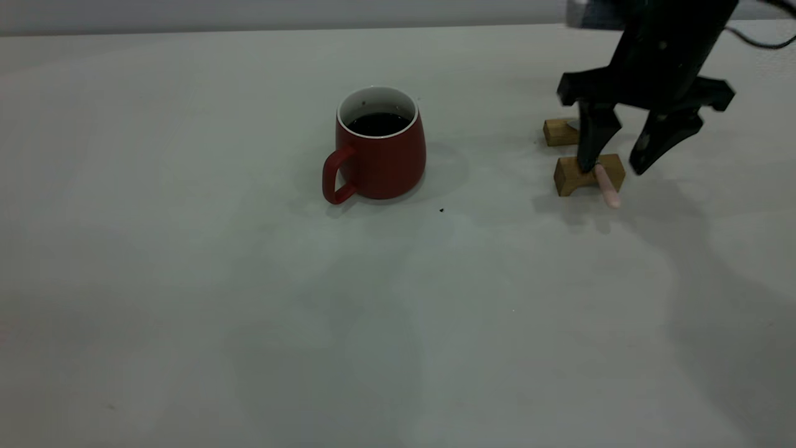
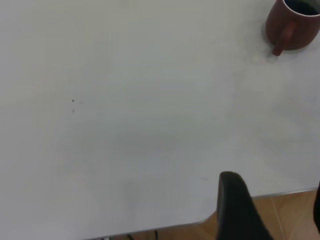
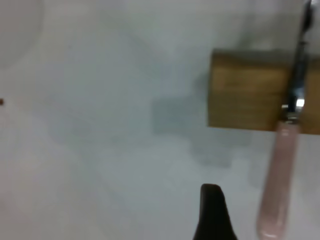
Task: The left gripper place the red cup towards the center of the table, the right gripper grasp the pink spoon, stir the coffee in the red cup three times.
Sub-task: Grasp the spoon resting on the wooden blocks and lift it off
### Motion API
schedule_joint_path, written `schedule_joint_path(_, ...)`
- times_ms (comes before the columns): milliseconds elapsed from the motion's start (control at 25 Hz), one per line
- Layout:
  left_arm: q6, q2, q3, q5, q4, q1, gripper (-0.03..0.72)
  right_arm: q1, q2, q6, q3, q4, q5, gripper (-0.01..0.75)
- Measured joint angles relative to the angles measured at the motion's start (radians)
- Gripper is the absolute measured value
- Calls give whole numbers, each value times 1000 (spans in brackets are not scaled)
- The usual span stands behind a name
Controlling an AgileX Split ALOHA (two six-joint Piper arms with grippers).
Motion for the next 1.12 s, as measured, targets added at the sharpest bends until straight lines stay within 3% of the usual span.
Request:
schedule_joint_path(520,0,0,0,0,0,0,447,8,82,-1,-1,0,-54,550)
schedule_joint_path(640,0,0,0,0,0,0,447,8,83,-1,-2,-1,-55,443)
schedule_joint_path(800,0,0,0,0,0,0,447,8,83,-1,-3,-26,-54,162)
schedule_joint_path(840,0,0,0,0,0,0,447,8,83,1,-3,-35,-55,123)
schedule_joint_path(960,0,0,0,0,0,0,447,8,71,2,-26,-49,-24,133)
schedule_joint_path(1120,0,0,0,0,0,0,447,8,-16,2,-98,1,128,133)
